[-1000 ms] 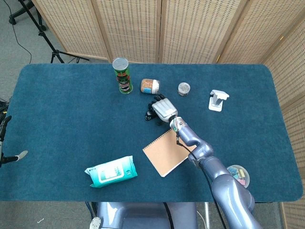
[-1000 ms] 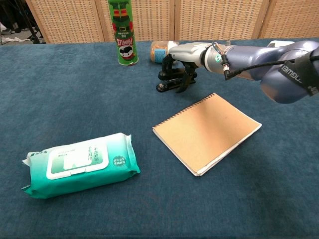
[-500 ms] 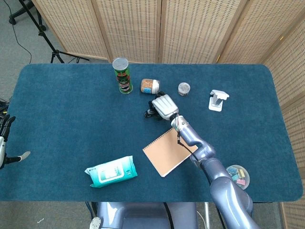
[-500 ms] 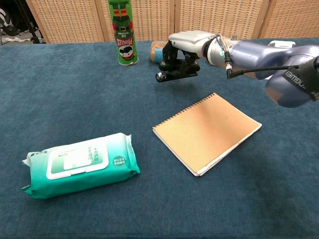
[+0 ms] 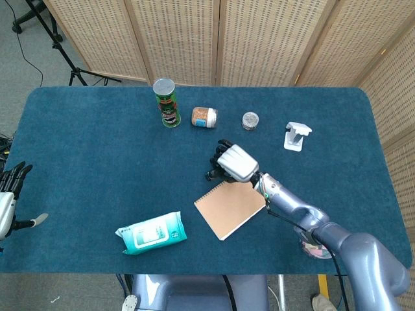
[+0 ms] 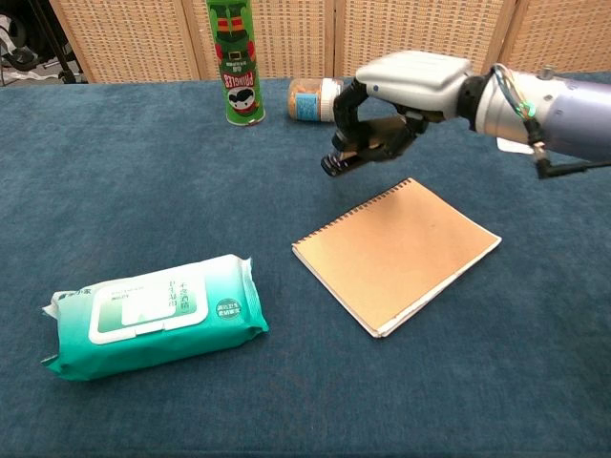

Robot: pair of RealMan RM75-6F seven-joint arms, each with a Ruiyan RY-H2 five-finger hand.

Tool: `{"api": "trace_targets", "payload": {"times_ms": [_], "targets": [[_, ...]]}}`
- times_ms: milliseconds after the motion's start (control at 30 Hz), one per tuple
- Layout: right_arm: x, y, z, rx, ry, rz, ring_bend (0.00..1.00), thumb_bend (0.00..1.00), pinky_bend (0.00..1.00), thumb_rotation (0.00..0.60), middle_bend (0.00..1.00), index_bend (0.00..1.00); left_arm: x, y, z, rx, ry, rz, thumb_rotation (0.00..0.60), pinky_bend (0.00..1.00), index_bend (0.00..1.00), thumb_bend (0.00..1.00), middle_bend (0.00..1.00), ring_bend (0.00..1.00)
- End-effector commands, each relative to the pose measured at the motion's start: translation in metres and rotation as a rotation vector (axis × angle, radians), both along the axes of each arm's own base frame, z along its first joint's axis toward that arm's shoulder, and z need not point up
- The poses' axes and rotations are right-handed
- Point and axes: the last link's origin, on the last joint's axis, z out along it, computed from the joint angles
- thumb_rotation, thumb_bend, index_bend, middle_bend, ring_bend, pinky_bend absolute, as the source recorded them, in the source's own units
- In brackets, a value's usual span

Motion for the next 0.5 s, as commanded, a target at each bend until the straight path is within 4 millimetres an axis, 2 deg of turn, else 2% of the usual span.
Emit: {"api": "trace_targets", "payload": {"times_ms": [33,267,500], "targets": [[-0.035,0.052,0.028,-0.018,0.114,0.015,0.33,0.57,0.17,0.6,0.55,0.56,0.002,-0.003,0.0,-0.005,-0.001,-0.012,0.6,0.0,0.0,0.0,0.0,0.0],[-0.028,0.083,0.02,-0.034,0.126,0.06,0.33,0.61,0.17,0.6,0.55,0.56,0.006,-0.01,-0.001,-0.013,-0.004,-0.041,0.6,0.0,0.0,0.0,0.0,0.0],[-0.028,0.091,0.001,-0.022,0.139,0.048,0.33,0.62,0.17,0.6,0.55,0.56,0.008,-0.012,-0.002,-0.014,-0.004,-0.052,0.6,0.0,0.0,0.0,0.0,0.0]]}}
